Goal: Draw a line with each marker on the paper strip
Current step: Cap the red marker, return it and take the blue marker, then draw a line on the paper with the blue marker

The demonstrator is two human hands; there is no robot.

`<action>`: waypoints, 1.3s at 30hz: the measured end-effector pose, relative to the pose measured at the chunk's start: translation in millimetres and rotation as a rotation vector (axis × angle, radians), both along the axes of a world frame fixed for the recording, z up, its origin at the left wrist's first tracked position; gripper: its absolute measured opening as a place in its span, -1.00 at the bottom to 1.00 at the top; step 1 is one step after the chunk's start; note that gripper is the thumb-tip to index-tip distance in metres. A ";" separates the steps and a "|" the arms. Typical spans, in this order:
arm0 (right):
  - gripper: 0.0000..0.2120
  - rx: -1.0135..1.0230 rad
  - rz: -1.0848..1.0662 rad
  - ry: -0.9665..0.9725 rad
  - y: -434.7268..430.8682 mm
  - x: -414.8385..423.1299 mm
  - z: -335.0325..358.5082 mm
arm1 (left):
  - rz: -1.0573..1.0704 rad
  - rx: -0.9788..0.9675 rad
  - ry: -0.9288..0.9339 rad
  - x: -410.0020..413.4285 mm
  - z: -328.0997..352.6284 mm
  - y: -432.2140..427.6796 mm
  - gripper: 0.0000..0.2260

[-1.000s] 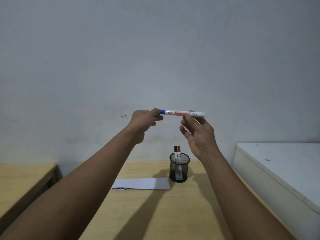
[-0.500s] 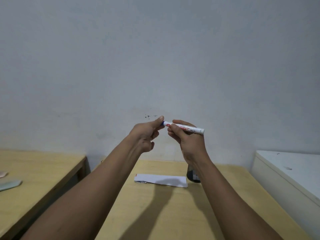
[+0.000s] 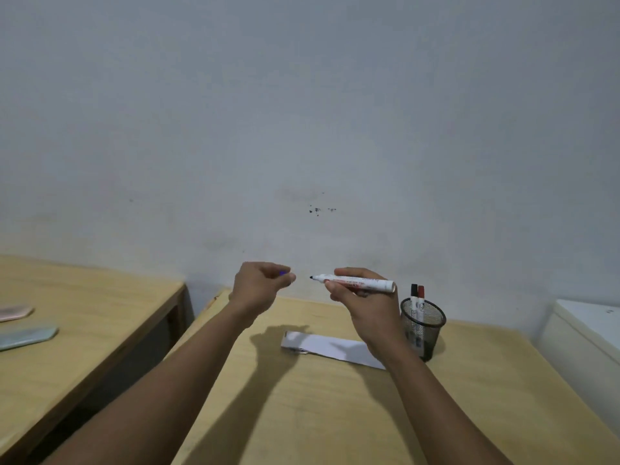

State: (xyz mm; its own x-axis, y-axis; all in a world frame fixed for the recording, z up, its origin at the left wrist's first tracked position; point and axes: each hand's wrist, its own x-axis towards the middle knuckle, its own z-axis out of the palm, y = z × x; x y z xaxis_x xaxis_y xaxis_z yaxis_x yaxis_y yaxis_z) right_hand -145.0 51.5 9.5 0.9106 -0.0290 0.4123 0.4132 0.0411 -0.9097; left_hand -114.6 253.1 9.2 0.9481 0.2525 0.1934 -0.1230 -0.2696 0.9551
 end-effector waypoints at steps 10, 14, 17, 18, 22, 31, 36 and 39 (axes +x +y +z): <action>-0.86 -0.082 0.018 0.205 22.1 56.5 -71.5 | 0.143 0.487 0.117 51.5 -104.4 35.6 -0.90; -0.91 -0.055 0.036 0.235 30.9 76.8 -87.2 | 0.161 0.431 0.144 69.7 -121.3 31.9 -0.73; -0.90 -0.048 0.055 0.272 35.6 83.8 -95.7 | 0.090 0.490 0.171 77.0 -124.3 33.1 -0.64; -0.91 -0.043 0.067 0.282 36.9 86.2 -98.7 | 0.086 0.513 0.179 77.0 -123.7 32.8 -0.62; -0.93 -0.119 0.064 0.273 40.6 94.9 -106.3 | 0.179 0.631 0.050 64.6 -125.9 29.4 -0.56; -0.94 -0.290 0.035 0.304 42.1 93.1 -124.3 | 0.104 0.794 0.111 25.3 -132.1 15.0 -0.60; -0.95 -0.322 0.018 0.305 44.2 93.9 -129.9 | 0.097 0.800 0.132 29.6 -134.8 16.7 -0.64; -0.94 -0.332 0.005 0.295 44.8 97.7 -133.6 | 0.057 0.794 0.134 32.5 -137.4 18.3 -0.67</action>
